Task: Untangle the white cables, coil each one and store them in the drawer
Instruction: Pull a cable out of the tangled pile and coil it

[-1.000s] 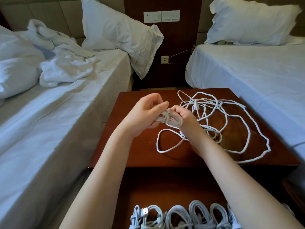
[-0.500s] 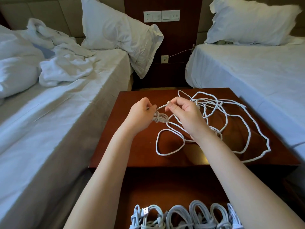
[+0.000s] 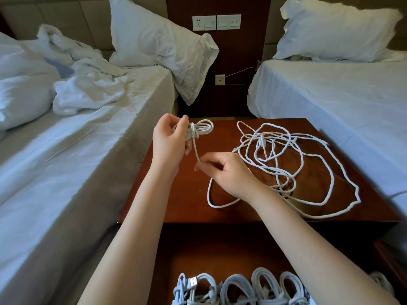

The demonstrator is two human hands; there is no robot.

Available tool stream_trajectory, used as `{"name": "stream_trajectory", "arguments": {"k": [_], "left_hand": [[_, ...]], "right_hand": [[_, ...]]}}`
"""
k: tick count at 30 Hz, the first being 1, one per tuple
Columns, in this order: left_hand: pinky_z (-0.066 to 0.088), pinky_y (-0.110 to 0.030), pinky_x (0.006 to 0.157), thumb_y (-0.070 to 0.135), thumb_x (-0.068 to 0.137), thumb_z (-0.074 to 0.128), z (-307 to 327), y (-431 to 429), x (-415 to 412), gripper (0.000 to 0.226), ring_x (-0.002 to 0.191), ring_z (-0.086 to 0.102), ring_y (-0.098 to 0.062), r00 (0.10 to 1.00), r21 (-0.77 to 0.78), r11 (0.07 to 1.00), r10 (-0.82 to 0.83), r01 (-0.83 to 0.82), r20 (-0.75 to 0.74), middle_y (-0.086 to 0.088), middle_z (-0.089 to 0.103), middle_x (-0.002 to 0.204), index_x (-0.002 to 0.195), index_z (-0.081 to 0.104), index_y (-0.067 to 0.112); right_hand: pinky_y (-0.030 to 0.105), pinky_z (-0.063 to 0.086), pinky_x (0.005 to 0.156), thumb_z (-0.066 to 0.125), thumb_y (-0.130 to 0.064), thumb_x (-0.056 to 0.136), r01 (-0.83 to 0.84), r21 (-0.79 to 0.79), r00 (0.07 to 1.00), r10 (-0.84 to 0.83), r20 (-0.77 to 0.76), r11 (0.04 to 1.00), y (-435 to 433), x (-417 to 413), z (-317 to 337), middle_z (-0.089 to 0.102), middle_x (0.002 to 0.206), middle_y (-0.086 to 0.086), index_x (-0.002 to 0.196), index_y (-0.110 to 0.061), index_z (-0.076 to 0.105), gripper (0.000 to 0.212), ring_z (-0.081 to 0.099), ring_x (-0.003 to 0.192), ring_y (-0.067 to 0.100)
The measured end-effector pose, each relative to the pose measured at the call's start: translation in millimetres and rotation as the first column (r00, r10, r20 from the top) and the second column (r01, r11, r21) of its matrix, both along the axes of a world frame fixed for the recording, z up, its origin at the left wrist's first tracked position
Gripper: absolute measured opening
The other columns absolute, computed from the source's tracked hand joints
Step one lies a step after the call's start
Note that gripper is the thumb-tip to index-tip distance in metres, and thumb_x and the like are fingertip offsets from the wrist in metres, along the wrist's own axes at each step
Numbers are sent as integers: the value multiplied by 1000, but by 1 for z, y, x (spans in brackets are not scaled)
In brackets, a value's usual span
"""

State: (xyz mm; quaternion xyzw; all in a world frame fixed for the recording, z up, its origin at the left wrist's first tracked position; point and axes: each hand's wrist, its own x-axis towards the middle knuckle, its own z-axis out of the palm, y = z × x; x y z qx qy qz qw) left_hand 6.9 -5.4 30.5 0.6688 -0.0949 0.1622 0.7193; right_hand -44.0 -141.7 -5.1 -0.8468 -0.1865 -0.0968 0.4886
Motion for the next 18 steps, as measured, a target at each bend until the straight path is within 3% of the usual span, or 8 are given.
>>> {"name": "stream_trajectory", "arguments": {"k": [3, 5, 8, 11, 14, 18], "left_hand": [[29, -21, 35, 15, 99, 49, 5, 3, -6, 28, 36, 36, -12, 970, -31, 971, -237, 238, 48, -2, 49, 48, 73, 42, 10], [29, -20, 35, 14, 100, 48, 7, 3, -9, 27, 34, 34, -12, 922, -17, 923, -382, 384, 59, -2, 46, 46, 74, 43, 10], [26, -18, 33, 13, 98, 48, 9, 2, -14, 25, 32, 32, -9, 850, 25, 851, -526, 525, 44, -1, 46, 45, 75, 42, 9], [24, -16, 32, 16, 94, 50, 12, 2, -18, 21, 32, 33, -7, 796, 94, 793, -605, 602, -1, 0, 48, 45, 76, 42, 8], [24, -16, 33, 22, 90, 54, 12, 3, -21, 22, 32, 32, -9, 761, 198, 739, -646, 644, -66, 1, 47, 45, 76, 45, 8], [25, -20, 37, 21, 95, 55, 9, 4, -20, 23, 33, 34, -12, 794, 434, 680, -586, 591, -163, -5, 51, 47, 74, 48, 14]], "right_hand": [[42, 52, 79, 61, -22, 95, -11, 79, 1000, 12, -16, 997, -3, 1, 1, 72, 83, -5, 90, -22, 74, 14, 65, 80, 19], [30, 50, 68, 61, -20, 94, -17, 90, 999, 20, -33, 996, -8, 3, 2, 67, 70, -15, 90, -22, 75, 14, 59, 66, 6], [23, 43, 61, 63, -24, 93, -3, 59, 998, 7, -62, 998, -19, 7, 1, 56, 58, -13, 89, -24, 75, 13, 50, 57, 4], [15, 36, 57, 64, -30, 90, 27, 102, 999, -22, -45, 994, -29, 8, 4, 57, 61, -8, 86, -11, 74, 23, 47, 55, 2], [12, 40, 64, 66, -11, 90, 23, 73, 1000, -24, 16, 997, -36, 9, 9, 62, 68, -16, 80, -27, 70, 19, 54, 66, -3], [16, 47, 68, 66, -10, 89, 97, -12, 989, -95, 110, 995, -44, 14, 9, 65, 79, -12, 83, -33, 70, 23, 61, 75, 3]]}}
